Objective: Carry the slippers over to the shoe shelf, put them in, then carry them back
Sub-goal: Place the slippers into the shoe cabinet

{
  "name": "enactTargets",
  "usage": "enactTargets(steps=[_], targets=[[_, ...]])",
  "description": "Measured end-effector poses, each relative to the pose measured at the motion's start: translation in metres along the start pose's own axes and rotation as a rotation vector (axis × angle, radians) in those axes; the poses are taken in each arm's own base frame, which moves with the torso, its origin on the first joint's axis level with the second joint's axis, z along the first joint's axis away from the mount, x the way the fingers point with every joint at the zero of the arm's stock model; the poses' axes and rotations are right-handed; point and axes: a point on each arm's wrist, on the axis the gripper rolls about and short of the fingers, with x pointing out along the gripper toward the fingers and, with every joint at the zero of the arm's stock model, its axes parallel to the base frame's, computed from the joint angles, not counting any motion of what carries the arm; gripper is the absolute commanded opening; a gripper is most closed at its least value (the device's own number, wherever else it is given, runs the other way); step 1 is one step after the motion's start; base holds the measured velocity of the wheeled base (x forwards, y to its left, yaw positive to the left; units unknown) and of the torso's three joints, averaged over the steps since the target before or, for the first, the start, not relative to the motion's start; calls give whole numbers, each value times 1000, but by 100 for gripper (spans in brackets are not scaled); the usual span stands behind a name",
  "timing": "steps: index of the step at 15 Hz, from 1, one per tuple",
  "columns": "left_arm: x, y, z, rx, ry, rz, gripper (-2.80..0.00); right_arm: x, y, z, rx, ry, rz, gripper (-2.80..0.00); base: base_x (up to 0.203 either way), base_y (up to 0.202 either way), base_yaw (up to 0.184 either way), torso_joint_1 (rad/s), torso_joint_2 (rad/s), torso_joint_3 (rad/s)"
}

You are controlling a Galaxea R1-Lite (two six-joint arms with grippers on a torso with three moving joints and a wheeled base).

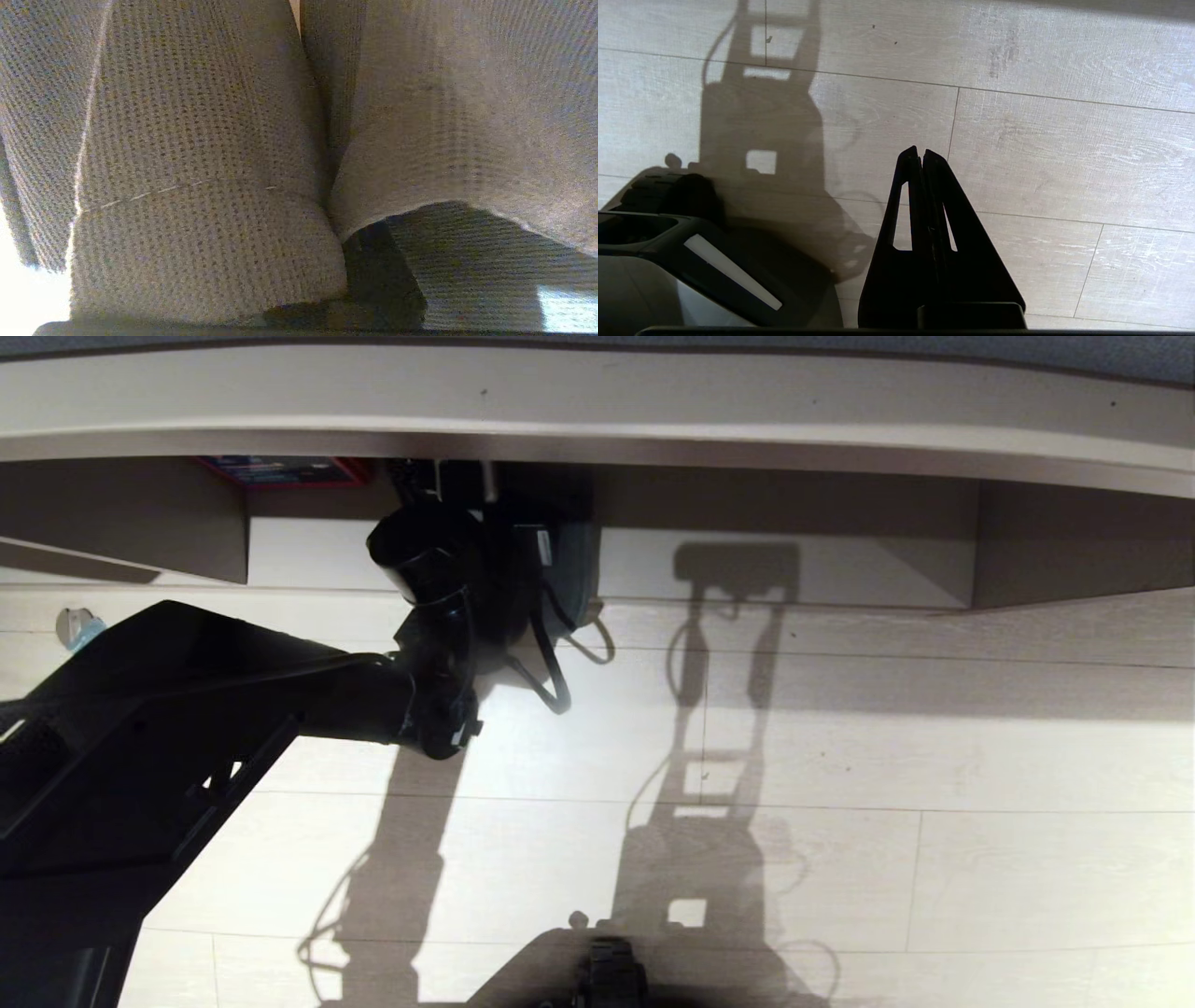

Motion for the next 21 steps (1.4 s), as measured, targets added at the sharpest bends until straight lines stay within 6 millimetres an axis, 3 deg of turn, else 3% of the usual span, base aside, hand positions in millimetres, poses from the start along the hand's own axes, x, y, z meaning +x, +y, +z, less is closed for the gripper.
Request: enactTargets(steps=[8, 9, 21], targets=[[7, 4, 4, -18, -40, 15, -280, 0, 0, 0, 0, 0, 0, -280, 0, 0, 0, 0, 0, 0], [8, 5, 4, -18, -44, 18, 0, 0, 0, 0, 0, 0, 0, -280, 0, 0, 0, 0, 0, 0], [3, -5, -10, -18, -36, 1, 0, 0, 0, 0, 0, 0, 0, -280, 0, 0, 0, 0, 0, 0]])
